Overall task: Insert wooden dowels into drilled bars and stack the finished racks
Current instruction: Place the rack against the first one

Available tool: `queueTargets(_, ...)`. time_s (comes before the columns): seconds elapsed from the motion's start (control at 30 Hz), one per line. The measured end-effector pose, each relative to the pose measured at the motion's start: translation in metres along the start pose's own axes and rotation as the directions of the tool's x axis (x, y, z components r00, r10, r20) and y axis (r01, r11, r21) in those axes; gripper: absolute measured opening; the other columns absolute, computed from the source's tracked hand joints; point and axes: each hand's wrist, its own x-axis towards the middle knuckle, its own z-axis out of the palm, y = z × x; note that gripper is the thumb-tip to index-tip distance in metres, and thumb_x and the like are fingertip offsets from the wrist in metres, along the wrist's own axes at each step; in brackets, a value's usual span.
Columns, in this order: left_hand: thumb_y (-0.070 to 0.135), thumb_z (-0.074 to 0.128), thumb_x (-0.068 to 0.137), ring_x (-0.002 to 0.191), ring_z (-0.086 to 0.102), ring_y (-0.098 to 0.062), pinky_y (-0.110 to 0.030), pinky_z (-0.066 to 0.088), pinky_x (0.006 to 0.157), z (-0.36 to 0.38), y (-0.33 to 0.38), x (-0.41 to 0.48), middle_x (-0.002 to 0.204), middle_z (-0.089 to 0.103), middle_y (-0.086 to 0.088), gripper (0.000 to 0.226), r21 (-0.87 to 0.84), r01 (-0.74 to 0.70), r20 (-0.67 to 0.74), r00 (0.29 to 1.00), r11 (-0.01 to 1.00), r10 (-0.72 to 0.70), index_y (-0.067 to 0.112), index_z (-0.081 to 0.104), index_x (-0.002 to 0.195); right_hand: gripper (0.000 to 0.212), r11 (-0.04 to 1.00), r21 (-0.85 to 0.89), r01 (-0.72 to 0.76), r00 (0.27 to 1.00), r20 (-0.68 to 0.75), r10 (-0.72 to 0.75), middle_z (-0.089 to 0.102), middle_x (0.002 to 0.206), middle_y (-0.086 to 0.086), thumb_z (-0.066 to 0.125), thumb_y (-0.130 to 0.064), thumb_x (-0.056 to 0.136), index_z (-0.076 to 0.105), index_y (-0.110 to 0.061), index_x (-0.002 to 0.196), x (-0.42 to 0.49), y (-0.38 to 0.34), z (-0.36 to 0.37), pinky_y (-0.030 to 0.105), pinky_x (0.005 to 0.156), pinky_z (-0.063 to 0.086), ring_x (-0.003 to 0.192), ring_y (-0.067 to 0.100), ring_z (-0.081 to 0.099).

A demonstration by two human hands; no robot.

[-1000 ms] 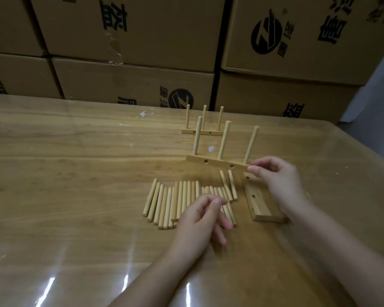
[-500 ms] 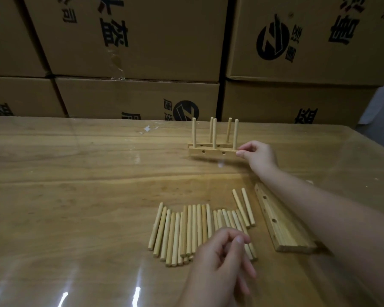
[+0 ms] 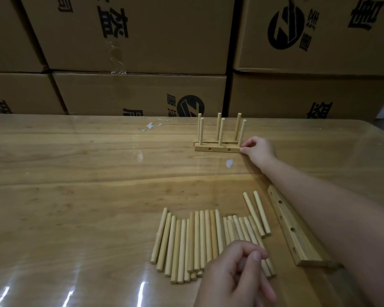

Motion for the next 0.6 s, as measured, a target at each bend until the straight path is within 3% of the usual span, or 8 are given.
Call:
queueTargets(0.2,0.038,0.049,0.084,0.046,0.052,-0.008,-0.019,0.042,0.049,0.0,0.0,0.002,0.056,0.066,-0.001,0.016,-0.045,-0.015,-0.008,1.0,0.999,0.015,0.033,0.064,0.081,0.005,1.0,-0.019,0.005,1.0,0.004,-0.005,0.056,0.084,-0.009,0.066,-0.017,0.085,0.064,-0.022,0.085,0.009,-0.001,0.004,0.025,0.07,0.037,0.082,0.011,0.051)
queueTargets(0.6,0.038,0.048,0.083,0.047,0.053,-0.009,-0.021,0.043,0.05,0.001,-0.002,0.003,0.056,0.066,0.0,0.016,-0.036,-0.011,-0.015,1.0,0.999,0.011,0.034,0.063,0.08,0.008,1.0,0.023,0.016,1.0,-0.011,-0.016,0.06,0.091,-0.006,0.065,-0.019,0.085,0.065,-0.019,0.093,0.012,0.002,0.01,0.026,0.071,0.04,0.083,0.011,0.053)
